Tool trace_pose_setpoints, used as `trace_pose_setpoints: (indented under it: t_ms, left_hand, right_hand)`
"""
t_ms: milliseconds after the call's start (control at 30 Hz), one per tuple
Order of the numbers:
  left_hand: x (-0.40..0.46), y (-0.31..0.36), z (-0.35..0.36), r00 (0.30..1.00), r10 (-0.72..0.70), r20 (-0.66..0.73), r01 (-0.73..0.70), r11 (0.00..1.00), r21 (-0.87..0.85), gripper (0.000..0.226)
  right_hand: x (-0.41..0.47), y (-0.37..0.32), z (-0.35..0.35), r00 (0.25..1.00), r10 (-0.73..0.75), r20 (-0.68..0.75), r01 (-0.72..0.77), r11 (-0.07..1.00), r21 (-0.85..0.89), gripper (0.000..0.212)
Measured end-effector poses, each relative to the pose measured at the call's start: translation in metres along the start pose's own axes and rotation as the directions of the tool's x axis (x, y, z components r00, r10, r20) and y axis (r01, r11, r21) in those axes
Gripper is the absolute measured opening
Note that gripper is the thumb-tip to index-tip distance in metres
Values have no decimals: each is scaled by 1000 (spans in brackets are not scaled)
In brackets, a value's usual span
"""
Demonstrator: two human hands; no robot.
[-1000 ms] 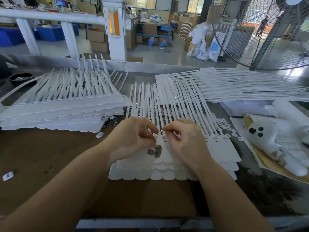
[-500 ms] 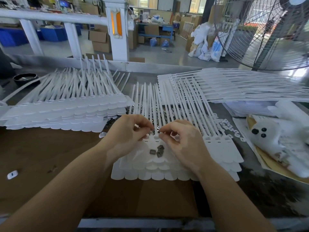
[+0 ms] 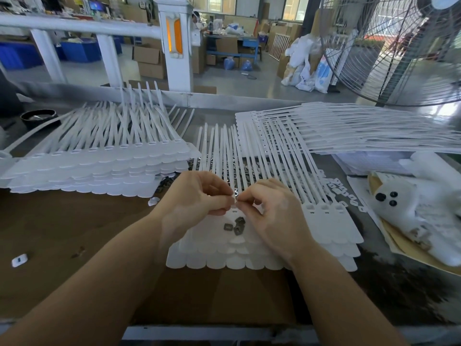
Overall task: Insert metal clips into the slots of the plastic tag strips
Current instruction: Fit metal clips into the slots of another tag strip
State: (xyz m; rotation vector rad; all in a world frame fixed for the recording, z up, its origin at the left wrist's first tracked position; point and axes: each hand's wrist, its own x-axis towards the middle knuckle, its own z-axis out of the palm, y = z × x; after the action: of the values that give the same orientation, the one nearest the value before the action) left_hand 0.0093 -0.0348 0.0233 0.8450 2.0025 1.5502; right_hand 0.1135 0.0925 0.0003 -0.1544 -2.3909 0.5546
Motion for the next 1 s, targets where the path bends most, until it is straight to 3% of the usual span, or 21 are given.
trace_pose_setpoints:
  t_ms: [233,433,667,1000]
  left_hand:
    - [-1,-5,-28,992,-82,-92,84,996,15,11]
    - [1,-1,-34,997,-73,-19,75,922,379,7]
    - [10,-3,-38,976,-218,11,193,887,420,14]
    - [11,-3,-36,972,-237,-9,220,889,402,8]
  right_hand:
    - [0,3,3,996,75,57,-75,997,-8,4]
    - [-1,3,4,995,78,63,-77,997,-14,3]
    - [-2,3,4,993,89,72,-88,996,-20,3]
    - [-1,3,4,993,97,70,-97,995,-6,3]
